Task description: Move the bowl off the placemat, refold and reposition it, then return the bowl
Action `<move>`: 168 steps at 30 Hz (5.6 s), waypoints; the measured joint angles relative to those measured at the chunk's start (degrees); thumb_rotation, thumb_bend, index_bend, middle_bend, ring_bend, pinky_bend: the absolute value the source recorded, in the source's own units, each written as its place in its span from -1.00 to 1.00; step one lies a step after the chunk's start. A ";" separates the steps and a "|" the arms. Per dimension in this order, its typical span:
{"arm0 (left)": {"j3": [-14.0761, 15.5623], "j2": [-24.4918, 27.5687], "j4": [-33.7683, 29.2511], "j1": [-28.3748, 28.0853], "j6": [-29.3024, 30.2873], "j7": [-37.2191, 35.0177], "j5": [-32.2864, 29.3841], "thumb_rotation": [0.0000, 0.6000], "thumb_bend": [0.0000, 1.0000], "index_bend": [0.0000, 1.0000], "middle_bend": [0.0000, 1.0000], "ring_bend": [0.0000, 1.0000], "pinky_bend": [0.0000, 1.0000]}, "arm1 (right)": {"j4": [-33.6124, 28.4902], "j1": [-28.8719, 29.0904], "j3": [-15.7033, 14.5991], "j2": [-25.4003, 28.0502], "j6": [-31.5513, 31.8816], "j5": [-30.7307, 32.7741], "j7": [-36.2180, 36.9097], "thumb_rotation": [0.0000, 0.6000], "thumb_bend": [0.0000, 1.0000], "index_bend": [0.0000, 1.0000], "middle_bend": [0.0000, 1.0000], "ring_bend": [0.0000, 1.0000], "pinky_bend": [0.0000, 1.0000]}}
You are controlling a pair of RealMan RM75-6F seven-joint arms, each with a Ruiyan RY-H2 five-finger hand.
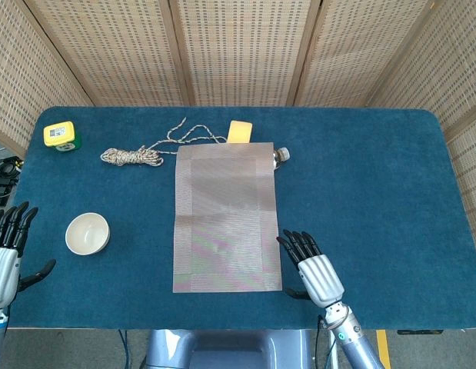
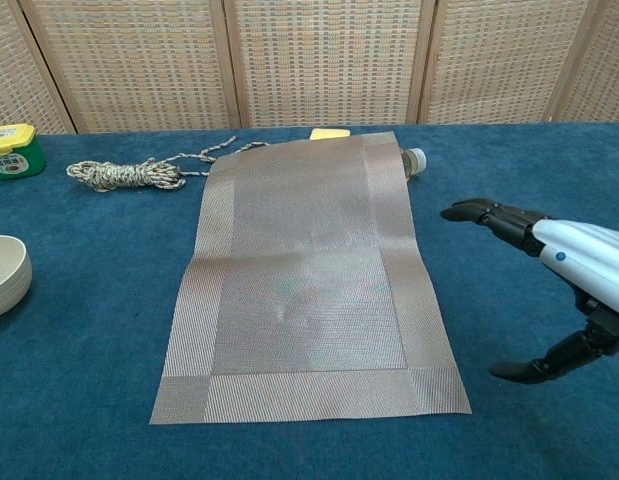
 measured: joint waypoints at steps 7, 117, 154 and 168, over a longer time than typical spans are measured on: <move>-0.31 1.40 -0.94 0.76 -0.86 -1.09 0.83 1.00 -0.62 -1.00 -1.00 -1.00 -1.00 | 1.61 0.27 -1.22 -1.45 -0.77 0.68 1.71 1.00 -1.00 -1.00 -1.00 -1.00 -1.00; -2.34 5.17 -3.40 3.96 -7.43 -5.34 7.35 1.00 -0.61 -1.00 -1.00 -1.00 -1.00 | 24.68 2.32 -2.10 -16.76 6.14 -0.40 14.68 1.00 0.25 0.35 -0.64 -1.00 -1.00; -2.75 4.60 -3.22 3.72 -8.71 -4.51 7.29 1.00 -0.61 -1.00 -1.00 -1.00 -1.00 | 31.42 6.23 7.72 6.46 -2.55 11.41 15.23 1.00 0.20 0.39 -0.63 -1.00 -1.00; -2.92 3.79 -2.55 3.21 -10.16 -3.80 6.42 1.00 -0.61 -1.00 -1.00 -1.00 -1.00 | 31.26 5.11 9.91 8.07 -2.03 16.05 14.78 1.00 -0.28 -0.72 -1.00 -1.00 -1.00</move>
